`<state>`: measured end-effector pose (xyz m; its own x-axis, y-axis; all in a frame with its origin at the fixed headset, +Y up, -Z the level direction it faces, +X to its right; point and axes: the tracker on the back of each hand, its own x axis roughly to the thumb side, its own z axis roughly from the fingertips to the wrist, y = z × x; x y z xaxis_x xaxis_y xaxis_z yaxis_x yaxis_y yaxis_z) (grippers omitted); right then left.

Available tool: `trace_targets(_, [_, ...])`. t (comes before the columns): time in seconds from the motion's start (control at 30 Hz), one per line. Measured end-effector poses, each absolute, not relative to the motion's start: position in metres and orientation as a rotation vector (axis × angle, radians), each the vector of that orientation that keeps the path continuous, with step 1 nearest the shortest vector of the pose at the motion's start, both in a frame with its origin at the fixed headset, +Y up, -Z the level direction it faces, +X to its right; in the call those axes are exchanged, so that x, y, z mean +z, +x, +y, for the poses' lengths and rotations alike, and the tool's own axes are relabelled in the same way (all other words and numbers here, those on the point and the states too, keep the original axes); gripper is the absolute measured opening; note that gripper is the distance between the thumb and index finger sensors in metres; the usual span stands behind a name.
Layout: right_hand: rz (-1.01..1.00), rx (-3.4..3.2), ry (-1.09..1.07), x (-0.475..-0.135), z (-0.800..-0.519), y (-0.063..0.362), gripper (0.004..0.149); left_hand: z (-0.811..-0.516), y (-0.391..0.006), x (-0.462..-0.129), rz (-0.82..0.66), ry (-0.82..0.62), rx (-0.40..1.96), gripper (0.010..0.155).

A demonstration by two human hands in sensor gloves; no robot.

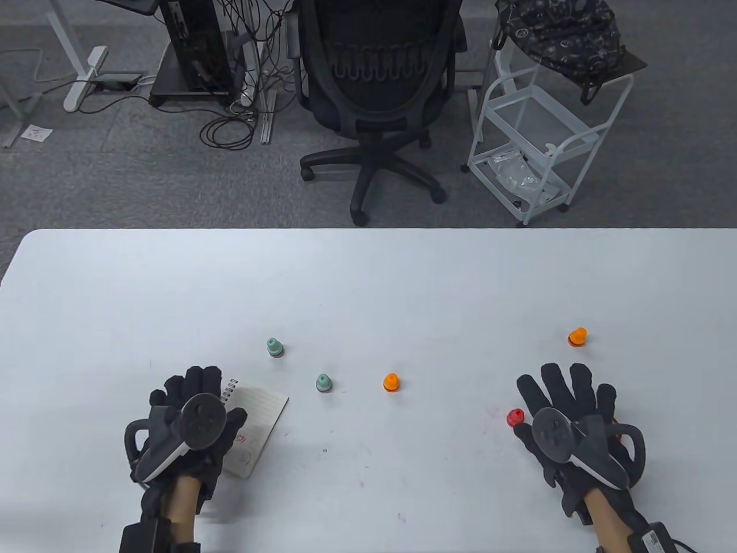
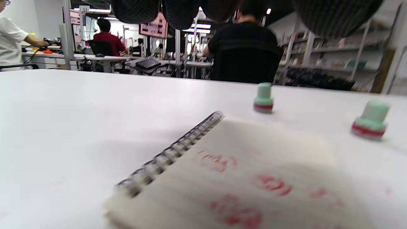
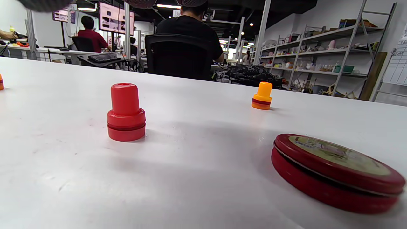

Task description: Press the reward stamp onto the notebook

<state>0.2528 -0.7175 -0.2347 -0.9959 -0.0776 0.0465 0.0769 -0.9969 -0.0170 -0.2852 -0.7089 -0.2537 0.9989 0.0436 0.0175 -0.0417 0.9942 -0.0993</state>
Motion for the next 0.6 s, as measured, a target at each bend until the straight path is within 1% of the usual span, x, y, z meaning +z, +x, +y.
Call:
trace_targets(0.13, [0.025, -3.069, -0.067, -0.235, -0.718, 0.254, 0.074, -0.722, -0.287, -0.265, 0.033, -0.22, -0.023, 0.088])
trace_targets(0.23, [0.024, -3.065, -0.068, -0.235, -0.718, 0.254, 0.074, -0.734, -0.287, -0.272, 0.09, -0.292, -0.034, 0.084])
trace_targets(0.37, [0.014, -3.061, -0.068, -0.235, -0.718, 0.254, 0.073, -0.743, -0.287, -0.279, 0.124, -0.353, -0.024, 0.082])
trace_targets(0.5, [0.003, -3.061, -0.063, -0.235, -0.718, 0.254, 0.073, -0.756, -0.288, -0.284, 0.145, -0.443, -0.061, 0.08])
trace_targets(0.57, [0.0, -3.06, -0.063, -0.235, -0.717, 0.254, 0.073, -0.757, -0.287, -0.284, 0.148, -0.428, -0.014, 0.076])
trace_targets(0.6, [0.0, -3.06, -0.064, -0.235, -0.717, 0.254, 0.073, -0.759, -0.287, -0.284, 0.157, -0.45, -0.001, 0.076])
